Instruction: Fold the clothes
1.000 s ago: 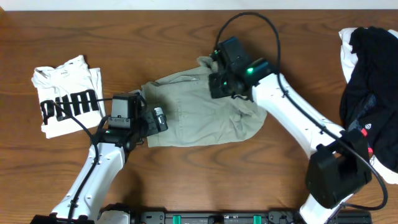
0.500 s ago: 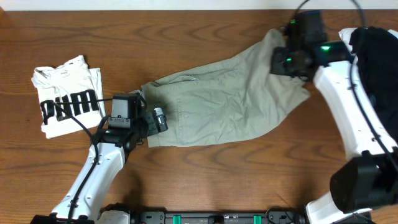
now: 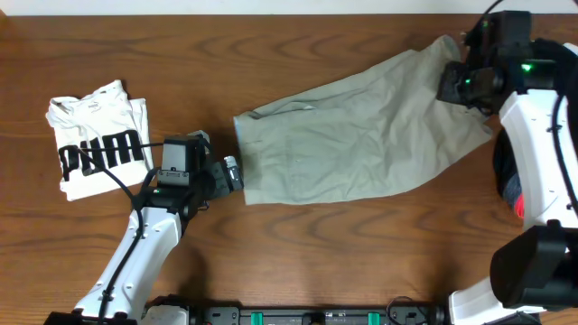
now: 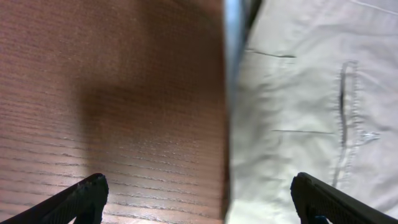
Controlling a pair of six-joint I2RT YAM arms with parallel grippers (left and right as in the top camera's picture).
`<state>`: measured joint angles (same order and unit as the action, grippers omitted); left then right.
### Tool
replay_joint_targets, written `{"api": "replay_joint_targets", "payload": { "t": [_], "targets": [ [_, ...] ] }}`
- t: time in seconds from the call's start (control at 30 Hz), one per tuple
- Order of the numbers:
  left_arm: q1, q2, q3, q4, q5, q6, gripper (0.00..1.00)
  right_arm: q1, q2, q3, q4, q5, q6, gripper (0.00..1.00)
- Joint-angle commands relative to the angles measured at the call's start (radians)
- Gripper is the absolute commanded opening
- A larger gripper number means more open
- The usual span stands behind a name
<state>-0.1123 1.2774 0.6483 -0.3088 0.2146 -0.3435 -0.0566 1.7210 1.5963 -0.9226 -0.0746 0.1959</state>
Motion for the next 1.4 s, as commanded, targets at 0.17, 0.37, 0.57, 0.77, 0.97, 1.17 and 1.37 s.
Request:
{"api": "replay_joint_targets", "payload": {
  "t": [0.17, 0.37, 0.57, 0.77, 0.97, 1.17, 1.37],
  "targets": [
    [0.005, -0.004, -0.003, -0.004, 0.003, -0.009, 0.96, 0.041, -0.019, 0.085, -0.024, -0.126, -0.02, 0.01],
    [0.005, -0.004, -0.003, -0.005, 0.002, -0.008, 0.96, 0.241, -0.017, 0.089, -0.012, -0.156, 0.044, 0.01],
    [0.005, -0.004, -0.003, -0.005, 0.003, -0.009, 0.97, 0.469, 0.029, 0.089, -0.005, -0.077, 0.137, 0.01],
    [0.005, -0.004, -0.003, -0.017, 0.003, -0.008, 0.97, 0.619, 0.158, 0.089, -0.001, -0.027, 0.174, 0.01],
    [0.005, -0.004, -0.003, -0.04, 0.003, -0.008, 0.97, 0.7, 0.291, 0.089, 0.052, -0.032, 0.174, 0.01],
    [0.005, -0.004, -0.003, -0.039, 0.003, -0.008, 0.97, 0.758, 0.34, 0.089, 0.082, -0.034, 0.174, 0.08],
    [0.005, -0.004, -0.003, -0.039, 0.003, -0.008, 0.97, 0.795, 0.34, 0.089, 0.1, -0.066, 0.161, 0.17]
  ]
}}
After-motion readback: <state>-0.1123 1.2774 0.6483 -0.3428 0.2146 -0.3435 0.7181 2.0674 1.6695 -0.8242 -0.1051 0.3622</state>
